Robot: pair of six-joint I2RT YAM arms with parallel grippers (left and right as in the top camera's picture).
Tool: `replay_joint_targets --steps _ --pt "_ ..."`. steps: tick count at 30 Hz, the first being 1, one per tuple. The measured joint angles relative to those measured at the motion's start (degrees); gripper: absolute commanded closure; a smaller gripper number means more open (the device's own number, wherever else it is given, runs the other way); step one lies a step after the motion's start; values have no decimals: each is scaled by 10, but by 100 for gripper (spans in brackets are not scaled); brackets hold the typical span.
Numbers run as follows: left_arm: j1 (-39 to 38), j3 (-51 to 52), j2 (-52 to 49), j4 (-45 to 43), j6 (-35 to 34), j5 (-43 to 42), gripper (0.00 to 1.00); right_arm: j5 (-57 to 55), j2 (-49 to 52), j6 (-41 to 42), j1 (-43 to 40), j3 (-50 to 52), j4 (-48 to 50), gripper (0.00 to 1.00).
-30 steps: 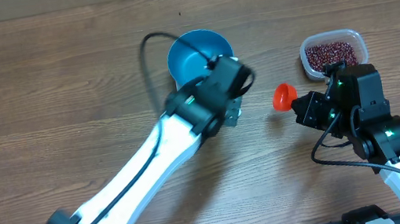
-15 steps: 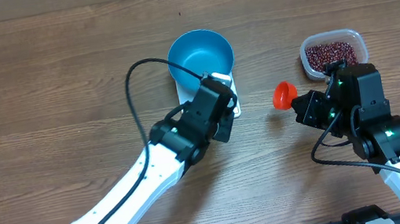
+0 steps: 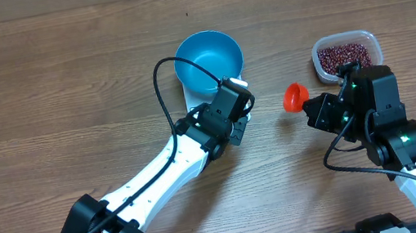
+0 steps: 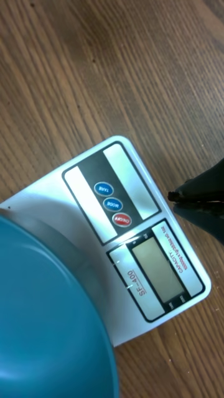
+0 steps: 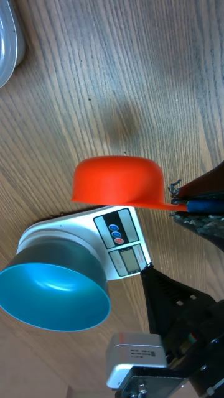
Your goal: Scoop item into bowl and weigh 150g on scale
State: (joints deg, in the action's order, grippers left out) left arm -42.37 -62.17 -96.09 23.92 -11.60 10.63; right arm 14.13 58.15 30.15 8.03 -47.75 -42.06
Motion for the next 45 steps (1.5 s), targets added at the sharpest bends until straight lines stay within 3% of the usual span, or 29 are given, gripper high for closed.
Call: replay_joint_targets --steps 27,45 --pt "0 0 -93 -77 2 49 96 0 0 0 0 0 5 96" --pt "19 0 -100 -105 2 59 95 -7 0 0 0 0 4 96"
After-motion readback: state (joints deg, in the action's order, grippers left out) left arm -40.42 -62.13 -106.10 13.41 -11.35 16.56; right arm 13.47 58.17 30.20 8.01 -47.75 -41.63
